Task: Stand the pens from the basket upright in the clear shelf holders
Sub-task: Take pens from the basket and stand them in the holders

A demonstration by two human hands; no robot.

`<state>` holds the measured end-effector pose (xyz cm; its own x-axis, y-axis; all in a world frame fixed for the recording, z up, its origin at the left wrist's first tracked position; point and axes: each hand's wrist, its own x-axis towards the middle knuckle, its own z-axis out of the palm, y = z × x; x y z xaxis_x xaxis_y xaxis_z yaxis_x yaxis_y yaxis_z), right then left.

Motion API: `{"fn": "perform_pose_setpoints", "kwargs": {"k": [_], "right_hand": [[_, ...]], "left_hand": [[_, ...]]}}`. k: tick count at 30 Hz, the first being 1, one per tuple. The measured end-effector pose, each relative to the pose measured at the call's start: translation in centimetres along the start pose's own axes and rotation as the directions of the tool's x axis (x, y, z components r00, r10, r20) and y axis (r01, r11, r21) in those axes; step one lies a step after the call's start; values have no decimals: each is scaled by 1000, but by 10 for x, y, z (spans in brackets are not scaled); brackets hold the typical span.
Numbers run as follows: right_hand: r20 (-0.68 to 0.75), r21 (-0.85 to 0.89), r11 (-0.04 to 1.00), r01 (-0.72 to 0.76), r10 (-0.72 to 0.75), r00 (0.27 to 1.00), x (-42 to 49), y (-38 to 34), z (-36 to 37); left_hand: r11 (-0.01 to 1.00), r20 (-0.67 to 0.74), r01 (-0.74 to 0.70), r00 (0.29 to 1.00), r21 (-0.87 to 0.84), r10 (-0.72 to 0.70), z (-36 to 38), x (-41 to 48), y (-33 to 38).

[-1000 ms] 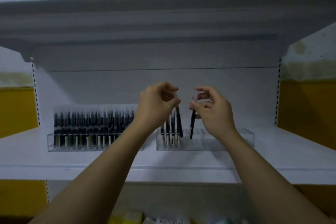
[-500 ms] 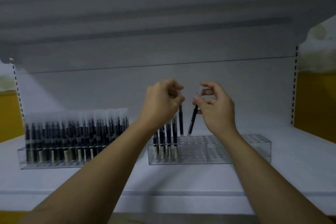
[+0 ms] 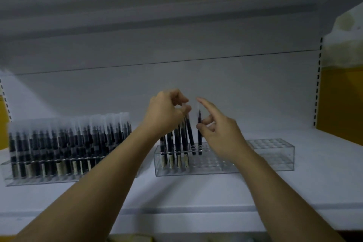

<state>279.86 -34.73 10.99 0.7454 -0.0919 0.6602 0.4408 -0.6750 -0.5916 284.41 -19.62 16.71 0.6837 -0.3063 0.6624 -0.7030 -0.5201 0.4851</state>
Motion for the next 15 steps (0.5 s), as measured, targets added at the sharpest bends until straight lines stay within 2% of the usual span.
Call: {"fn": "perform_pose_setpoints", "kwargs": {"k": [2,6,9,11,15], "right_hand": [[24,-28,1000,4,-3,1000,-2,2,-1],[45,-47,999,6,-4,999,-2,-1,-1],[49,-57,998,-7,10,999,-3,-1,-2],[61,-70,998,-8,12,998,-3,-2,-2],[72,-109,994,-14,22,997,-1,-2,-2]], "left_hand": [[1000,47,19,999,-17,-18,-2,4,1],[998,80,-6,997,60,1,-1,8,8],[976,132,-24,991,216,-5,4,4,9],[960,132,-31,991,279,-6,6,2,7],[956,117,-55,993,289,22,6,-1,4]]}}
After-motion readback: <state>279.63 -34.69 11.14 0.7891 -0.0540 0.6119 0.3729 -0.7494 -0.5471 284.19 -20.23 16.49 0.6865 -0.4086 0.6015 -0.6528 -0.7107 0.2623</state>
